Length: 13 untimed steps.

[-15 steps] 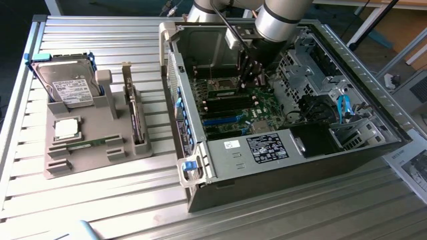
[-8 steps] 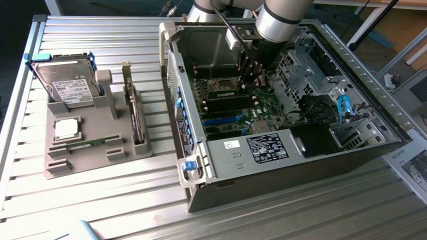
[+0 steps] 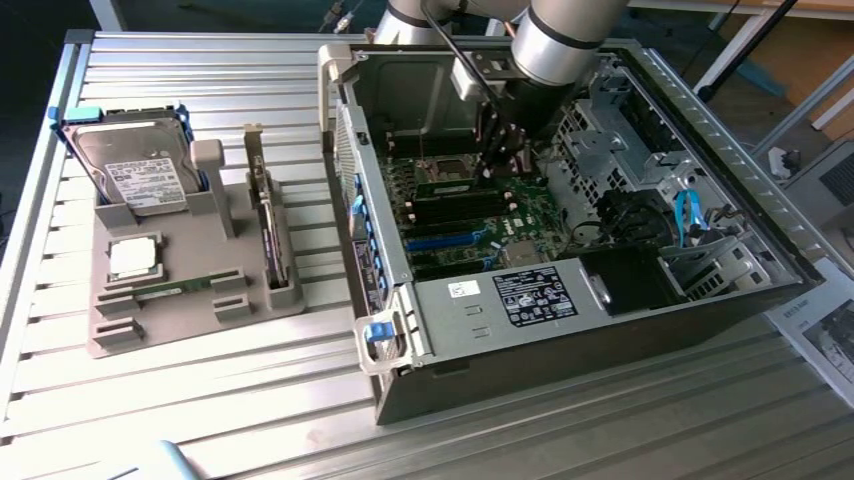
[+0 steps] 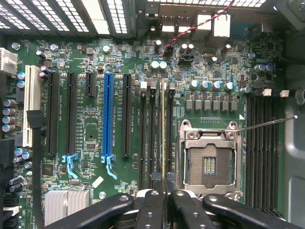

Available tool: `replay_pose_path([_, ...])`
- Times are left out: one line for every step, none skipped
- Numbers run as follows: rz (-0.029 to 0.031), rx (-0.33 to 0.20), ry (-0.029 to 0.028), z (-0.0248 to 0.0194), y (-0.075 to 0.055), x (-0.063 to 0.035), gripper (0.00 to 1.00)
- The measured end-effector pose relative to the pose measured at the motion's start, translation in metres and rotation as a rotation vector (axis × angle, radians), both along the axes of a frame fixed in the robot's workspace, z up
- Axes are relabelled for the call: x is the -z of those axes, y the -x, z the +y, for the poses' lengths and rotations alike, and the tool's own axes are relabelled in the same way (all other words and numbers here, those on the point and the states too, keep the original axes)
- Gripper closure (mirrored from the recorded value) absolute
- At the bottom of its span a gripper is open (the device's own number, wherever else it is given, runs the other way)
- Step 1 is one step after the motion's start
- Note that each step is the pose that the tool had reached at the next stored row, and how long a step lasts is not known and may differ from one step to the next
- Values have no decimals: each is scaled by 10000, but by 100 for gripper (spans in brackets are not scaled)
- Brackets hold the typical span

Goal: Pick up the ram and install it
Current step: 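Insert the ram into the slot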

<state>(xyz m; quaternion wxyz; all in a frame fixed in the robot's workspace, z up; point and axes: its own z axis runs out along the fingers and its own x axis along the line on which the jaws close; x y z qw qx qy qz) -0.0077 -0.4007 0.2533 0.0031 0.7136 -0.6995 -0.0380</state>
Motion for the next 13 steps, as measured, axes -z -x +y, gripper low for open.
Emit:
replay_pose_path([0,1,0,-9,0,0,88])
replay_pose_path([0,1,0,-13,0,0,88])
replay_pose_path([0,2,0,-18,0,0,88])
replay_pose_path([0,1,0,-24,0,0,88])
replay_pose_path([0,1,0,-30,0,0,88])
replay_pose_path([0,1,0,-33,0,0,88])
replay_pose_path([0,1,-1,-37,0,0,88])
replay_pose_path([0,1,0,-41,0,0,88])
replay_pose_path([0,1,-1,-45,0,0,88])
replay_pose_path([0,1,-1,-49,0,0,88])
replay_pose_path([0,1,-1,-53,0,0,88])
replay_pose_path([0,1,0,-57,0,0,88])
replay_pose_path([-1,1,-1,-59,0,0,88])
